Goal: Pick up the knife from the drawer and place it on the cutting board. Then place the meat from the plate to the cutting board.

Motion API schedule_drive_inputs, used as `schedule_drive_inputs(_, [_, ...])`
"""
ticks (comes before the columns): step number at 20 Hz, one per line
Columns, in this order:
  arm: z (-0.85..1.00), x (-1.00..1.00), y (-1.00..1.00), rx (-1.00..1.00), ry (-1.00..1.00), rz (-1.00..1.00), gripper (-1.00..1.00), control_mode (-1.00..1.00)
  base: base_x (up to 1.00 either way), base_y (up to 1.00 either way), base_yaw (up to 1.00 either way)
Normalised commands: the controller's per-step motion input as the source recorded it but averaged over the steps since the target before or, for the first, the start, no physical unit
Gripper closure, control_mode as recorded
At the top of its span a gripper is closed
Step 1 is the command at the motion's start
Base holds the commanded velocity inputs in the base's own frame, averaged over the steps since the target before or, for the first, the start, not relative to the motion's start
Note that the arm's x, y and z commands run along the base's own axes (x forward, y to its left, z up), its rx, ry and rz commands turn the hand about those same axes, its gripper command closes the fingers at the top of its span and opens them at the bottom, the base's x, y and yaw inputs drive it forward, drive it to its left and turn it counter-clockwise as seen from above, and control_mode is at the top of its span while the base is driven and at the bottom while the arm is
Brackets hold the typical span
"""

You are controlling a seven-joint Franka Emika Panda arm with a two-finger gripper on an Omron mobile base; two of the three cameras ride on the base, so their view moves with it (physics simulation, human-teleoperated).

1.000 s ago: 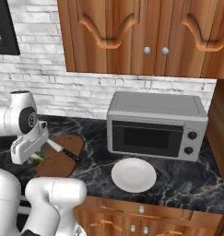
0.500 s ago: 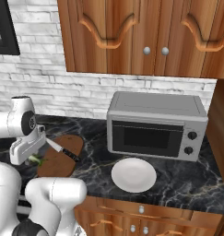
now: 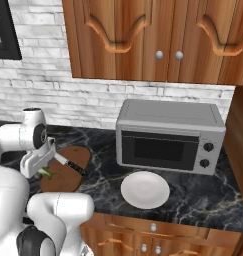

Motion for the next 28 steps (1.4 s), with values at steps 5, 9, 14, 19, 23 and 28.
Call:
schedule_drive_inputs(5, [-0.37, 0.38, 0.00, 0.00, -0.01, 0.02, 1.00, -1.00, 0.00, 0.00, 0.00])
schedule_drive_inputs(9, [-0.40, 0.41, 0.00, 0.00, 0.00, 0.03, 1.00, -1.00, 0.00, 0.00, 0.00])
schedule_drive_inputs(14, [-0.42, 0.41, 0.05, 0.00, 0.00, 0.02, 1.00, -1.00, 0.00, 0.00, 0.00])
schedule_drive_inputs(19, [-0.34, 0.35, 0.22, 0.00, 0.00, 0.01, 1.00, -1.00, 0.00, 0.00, 0.00])
schedule_drive_inputs(23, [-0.30, 0.38, 0.09, 0.00, 0.00, 0.01, 1.00, -1.00, 0.00, 0.00, 0.00])
schedule_drive_inputs(28, [-0.29, 0.36, 0.00, 0.00, 0.00, 0.03, 1.00, -1.00, 0.00, 0.00, 0.00])
